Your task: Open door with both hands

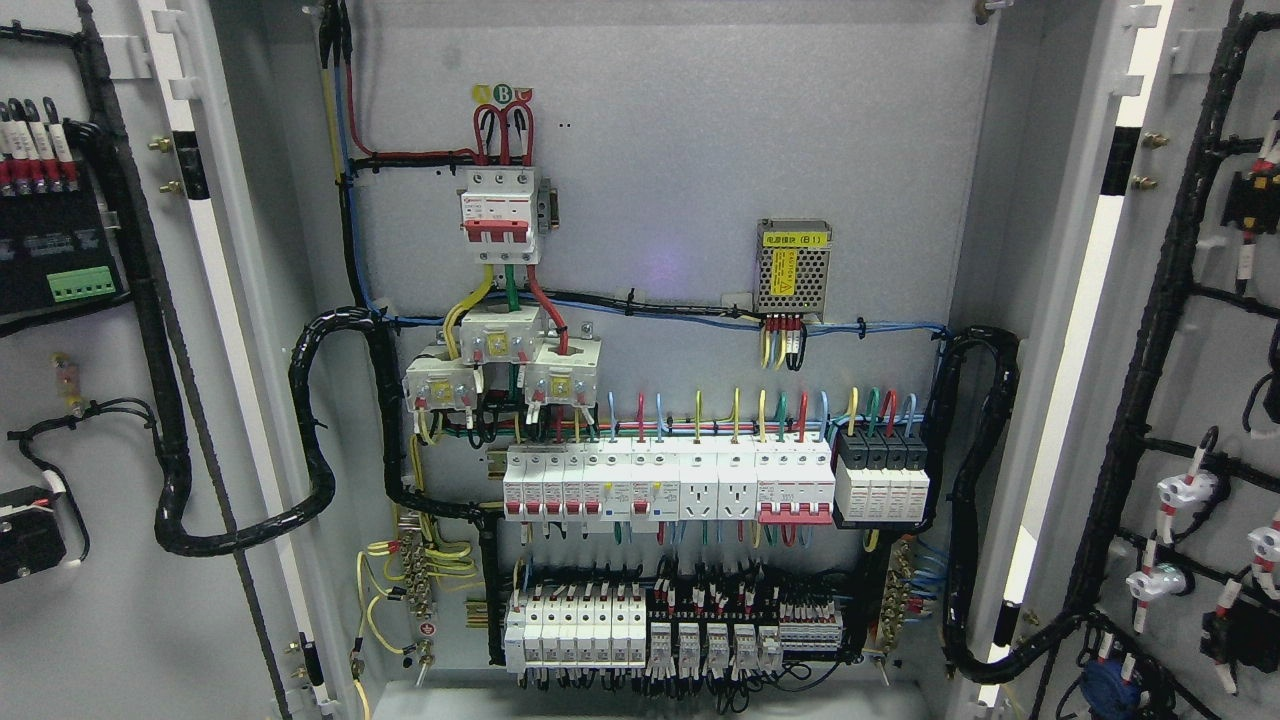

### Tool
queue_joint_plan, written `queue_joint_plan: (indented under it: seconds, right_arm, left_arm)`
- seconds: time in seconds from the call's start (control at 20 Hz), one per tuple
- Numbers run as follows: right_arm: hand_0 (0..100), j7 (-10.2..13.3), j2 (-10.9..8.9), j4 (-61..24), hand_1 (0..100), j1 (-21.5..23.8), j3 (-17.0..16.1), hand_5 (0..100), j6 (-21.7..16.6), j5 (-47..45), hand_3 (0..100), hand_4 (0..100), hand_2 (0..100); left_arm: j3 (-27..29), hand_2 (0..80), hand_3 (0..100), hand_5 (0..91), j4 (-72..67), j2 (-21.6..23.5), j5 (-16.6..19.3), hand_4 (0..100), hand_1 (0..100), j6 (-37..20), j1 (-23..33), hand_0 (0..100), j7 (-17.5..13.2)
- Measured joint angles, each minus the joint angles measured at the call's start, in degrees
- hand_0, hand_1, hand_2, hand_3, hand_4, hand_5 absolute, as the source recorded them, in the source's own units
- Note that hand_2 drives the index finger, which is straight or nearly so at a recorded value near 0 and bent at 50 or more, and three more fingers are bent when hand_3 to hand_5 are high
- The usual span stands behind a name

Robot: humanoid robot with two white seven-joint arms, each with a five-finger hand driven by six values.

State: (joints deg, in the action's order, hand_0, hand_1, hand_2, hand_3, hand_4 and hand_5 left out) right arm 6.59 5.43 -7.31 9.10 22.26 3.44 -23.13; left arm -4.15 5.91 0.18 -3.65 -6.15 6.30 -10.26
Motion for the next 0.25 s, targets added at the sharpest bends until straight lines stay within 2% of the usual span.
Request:
queue_joint_plan:
  seconds: [0.25]
  right_arm:
    - [12, 0.0, 0.07, 0.11, 39, 0.03, -0.08, 0, 0.0, -0.02, 0, 0, 0]
  left_arm:
    - [0.14, 0.0, 0, 0.0, 0.77, -0.07, -0.03, 0, 39, 0.0, -0.03, 12, 0.0]
